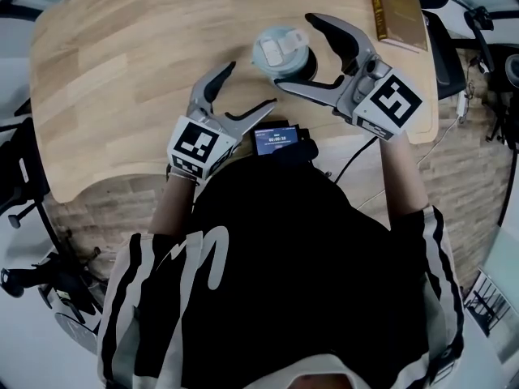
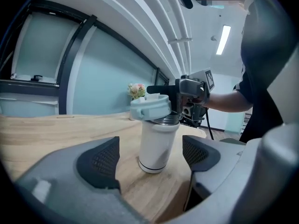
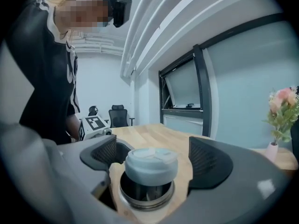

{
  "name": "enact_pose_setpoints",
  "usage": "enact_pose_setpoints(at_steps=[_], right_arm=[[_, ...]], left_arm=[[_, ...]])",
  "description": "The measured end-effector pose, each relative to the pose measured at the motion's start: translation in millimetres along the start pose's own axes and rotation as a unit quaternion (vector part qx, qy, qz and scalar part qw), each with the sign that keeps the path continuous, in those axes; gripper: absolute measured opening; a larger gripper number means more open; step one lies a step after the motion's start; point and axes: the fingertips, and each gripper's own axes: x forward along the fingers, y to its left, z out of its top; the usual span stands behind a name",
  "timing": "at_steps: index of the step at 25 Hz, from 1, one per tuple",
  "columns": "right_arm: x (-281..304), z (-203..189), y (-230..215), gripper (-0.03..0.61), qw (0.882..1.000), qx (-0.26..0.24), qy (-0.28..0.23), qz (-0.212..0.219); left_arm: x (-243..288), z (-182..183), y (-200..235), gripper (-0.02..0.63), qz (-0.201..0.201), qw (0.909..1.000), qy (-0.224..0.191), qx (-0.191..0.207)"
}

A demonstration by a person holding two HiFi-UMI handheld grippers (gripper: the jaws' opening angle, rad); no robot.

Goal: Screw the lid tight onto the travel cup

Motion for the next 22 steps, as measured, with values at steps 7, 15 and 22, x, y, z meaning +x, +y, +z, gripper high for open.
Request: enact_pose_setpoints(at_steps=[7,15,22], right_arm=[[23.0,-11.2,-1.1,0.482,0.998,-0.002,0.043,0.035],[37.2,-35.4,14.3,0.491,0.989,-0.013,0.118,0.091],[44.5,-33.1,8.7,0.489,0.988,-0.019,0.125,0.083]], left_arm=[[20.5,0.0,-7.6,0.440,-0.011,0.9999,-0.007,0.006],[42.2,-13.9,-13.5,0.448,-0.038,0.9989,0.027,0.009],[59.6,-10.4,-19.8,0.448,-0.049,0.9981,0.020,0.030]])
